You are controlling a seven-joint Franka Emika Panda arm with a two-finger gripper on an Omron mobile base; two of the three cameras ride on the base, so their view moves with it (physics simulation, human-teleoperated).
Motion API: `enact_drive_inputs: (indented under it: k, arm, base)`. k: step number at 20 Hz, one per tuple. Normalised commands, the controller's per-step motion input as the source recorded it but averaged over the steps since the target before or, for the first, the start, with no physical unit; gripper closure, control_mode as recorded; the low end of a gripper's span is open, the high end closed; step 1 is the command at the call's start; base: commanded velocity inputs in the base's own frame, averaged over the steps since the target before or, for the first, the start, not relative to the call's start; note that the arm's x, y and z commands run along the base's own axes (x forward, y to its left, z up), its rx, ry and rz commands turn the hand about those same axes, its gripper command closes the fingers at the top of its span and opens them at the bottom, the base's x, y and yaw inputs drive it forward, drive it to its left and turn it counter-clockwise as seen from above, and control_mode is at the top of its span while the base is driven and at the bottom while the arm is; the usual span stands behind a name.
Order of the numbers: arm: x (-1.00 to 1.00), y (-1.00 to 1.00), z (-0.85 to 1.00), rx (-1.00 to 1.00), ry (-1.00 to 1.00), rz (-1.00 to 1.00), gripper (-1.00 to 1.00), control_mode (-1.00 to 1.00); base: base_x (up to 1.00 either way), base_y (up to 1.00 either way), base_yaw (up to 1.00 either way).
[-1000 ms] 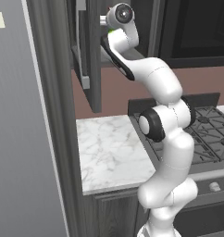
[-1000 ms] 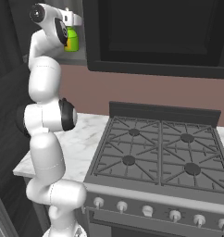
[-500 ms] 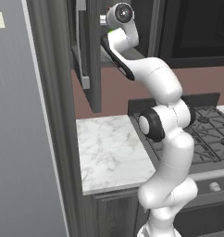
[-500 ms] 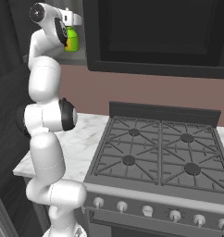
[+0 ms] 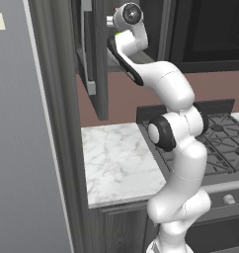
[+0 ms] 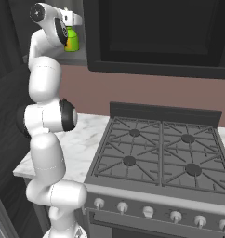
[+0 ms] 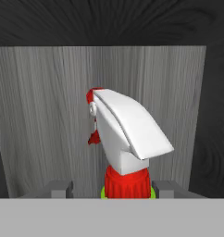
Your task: Move the cutting board and knife to the sink. Then move spray from the cabinet to the counter.
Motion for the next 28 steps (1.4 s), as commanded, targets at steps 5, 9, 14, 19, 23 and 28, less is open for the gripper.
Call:
enact_drive_inputs:
  k: [5, 9, 14, 19, 23, 28]
  arm:
    - [0.0, 0.0, 0.0, 0.0, 0.0, 0.0, 1.0, -1.0]
    - [0.0, 0.0, 0.0, 0.0, 0.0, 0.0, 1.0, -1.0]
    - [-0.03, 0.0, 0.0, 0.0, 0.0, 0.0, 1.0, -1.0]
    - [-0.21, 0.0, 0.0, 0.0, 0.0, 0.0, 1.0, -1.0]
    - [-0.31, 0.0, 0.0, 0.0, 0.0, 0.0, 1.0, -1.0]
    - [-0.32, 0.0, -0.04, 0.0, -0.01, 0.0, 1.0, -1.0]
  base:
    - [0.0, 0.0, 0.0]
    - [0.0, 0.0, 0.0]
    - [0.0, 0.0, 0.0]
    - [0.0, 0.0, 0.0]
    - [0.0, 0.0, 0.0]
    - [0.0, 0.0, 0.0]
